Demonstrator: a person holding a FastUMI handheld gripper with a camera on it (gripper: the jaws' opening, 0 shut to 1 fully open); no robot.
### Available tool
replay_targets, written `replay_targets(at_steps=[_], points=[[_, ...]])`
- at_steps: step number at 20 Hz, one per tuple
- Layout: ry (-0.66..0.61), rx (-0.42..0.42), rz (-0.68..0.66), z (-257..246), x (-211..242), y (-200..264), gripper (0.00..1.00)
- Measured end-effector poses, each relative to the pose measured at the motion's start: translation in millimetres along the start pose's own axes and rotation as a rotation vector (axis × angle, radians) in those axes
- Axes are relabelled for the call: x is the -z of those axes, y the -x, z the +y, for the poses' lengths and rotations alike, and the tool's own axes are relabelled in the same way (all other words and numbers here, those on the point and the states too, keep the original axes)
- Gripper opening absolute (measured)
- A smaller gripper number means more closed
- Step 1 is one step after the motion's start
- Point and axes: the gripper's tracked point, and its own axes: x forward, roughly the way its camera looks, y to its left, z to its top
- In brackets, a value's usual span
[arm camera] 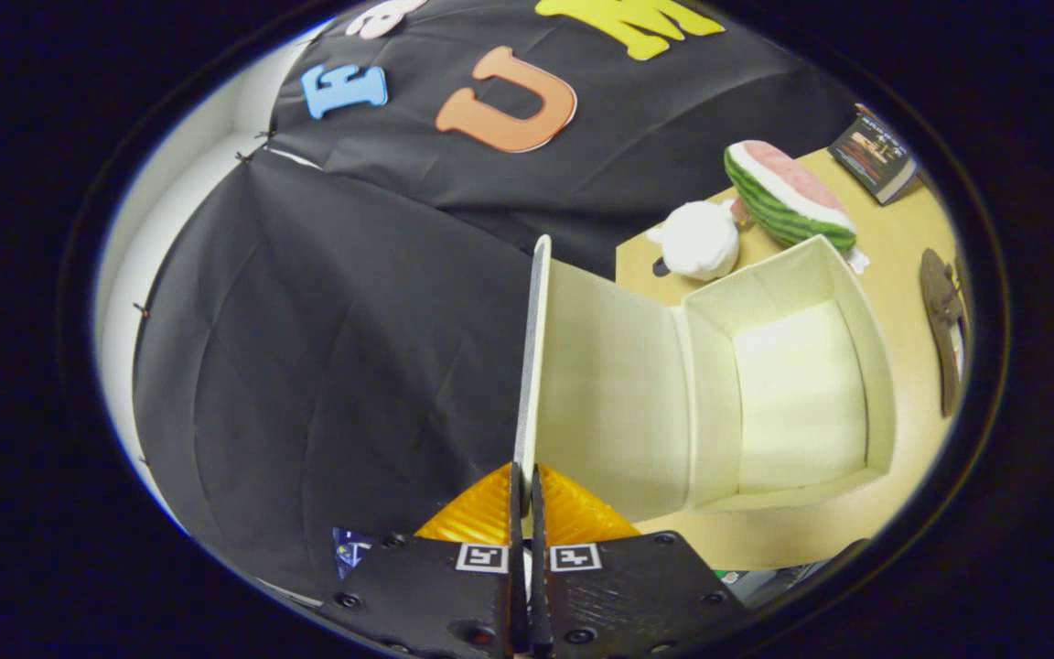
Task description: Open the storage box then place both shoes into the box .Put the left shoe in first, then the right shoe, with the right side of both shoes facing outward in a uniform manner.
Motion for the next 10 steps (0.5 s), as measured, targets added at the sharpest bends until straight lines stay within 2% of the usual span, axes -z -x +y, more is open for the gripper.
replay_targets(at_steps=[3, 6, 9, 10], points=[[0.010, 0.009, 0.004, 17, 13, -18, 0.04], [-0.035, 0.013, -0.037, 11, 5, -11, 0.34], [-0.041, 0.068, -0.117, -17, -17, 20, 0.64], [-0.045, 0.081, -0.139, -29, -25, 33, 0.69]])
